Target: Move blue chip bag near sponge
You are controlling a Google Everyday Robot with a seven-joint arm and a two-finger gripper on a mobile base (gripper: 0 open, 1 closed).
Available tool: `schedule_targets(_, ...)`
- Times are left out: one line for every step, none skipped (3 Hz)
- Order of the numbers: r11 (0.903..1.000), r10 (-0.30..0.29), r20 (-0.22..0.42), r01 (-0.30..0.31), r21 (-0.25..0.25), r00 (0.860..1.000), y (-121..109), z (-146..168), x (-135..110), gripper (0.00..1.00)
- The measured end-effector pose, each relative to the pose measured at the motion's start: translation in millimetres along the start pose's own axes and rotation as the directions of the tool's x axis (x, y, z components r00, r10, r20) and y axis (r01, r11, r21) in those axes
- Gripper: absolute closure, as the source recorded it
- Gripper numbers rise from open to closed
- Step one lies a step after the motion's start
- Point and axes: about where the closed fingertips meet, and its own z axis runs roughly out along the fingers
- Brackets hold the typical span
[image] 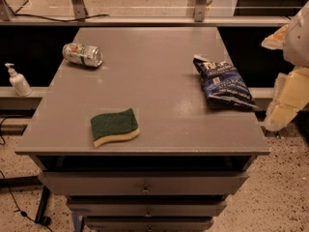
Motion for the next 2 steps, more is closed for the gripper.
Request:
schedule_targets(0.9999, 0.015, 0.064, -0.015, -0.004, 0.998, -7, 30, 7, 0.0)
schedule_targets(0.9992, 0.04, 0.133, -0.041, 0.0, 0.99, -24, 64, 11, 0.0)
